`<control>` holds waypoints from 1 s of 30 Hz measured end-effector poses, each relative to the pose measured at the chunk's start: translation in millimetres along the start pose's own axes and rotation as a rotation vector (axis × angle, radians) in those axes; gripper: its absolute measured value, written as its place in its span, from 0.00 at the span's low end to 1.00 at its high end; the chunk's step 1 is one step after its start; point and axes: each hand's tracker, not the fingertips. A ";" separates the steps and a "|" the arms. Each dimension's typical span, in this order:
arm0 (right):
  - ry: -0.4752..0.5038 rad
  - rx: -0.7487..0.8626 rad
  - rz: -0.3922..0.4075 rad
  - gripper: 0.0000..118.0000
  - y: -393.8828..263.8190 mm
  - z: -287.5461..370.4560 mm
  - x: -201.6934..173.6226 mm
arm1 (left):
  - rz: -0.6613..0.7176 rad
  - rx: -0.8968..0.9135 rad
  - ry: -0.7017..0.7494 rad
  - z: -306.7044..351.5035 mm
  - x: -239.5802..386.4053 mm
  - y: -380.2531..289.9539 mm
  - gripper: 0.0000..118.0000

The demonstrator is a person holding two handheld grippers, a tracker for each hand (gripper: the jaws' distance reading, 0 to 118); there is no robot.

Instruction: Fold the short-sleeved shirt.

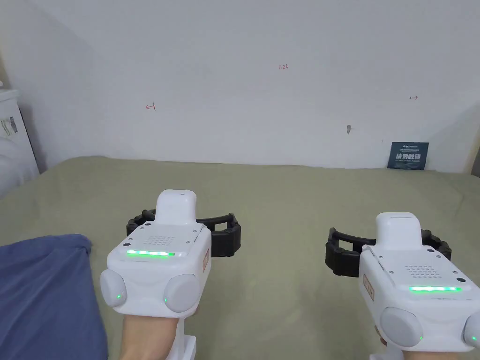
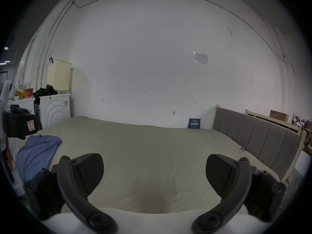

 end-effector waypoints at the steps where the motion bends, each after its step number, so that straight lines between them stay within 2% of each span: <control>1: 0.001 -0.001 -0.001 1.00 -0.1 0.0 -0.1 | -0.001 -0.001 0.000 0.1 0.2 -0.4 1.00; 30: -0.002 -0.015 -0.006 1.00 -5.3 -0.5 0.0 | -0.001 -0.019 0.007 0.8 -2.1 -4.9 1.00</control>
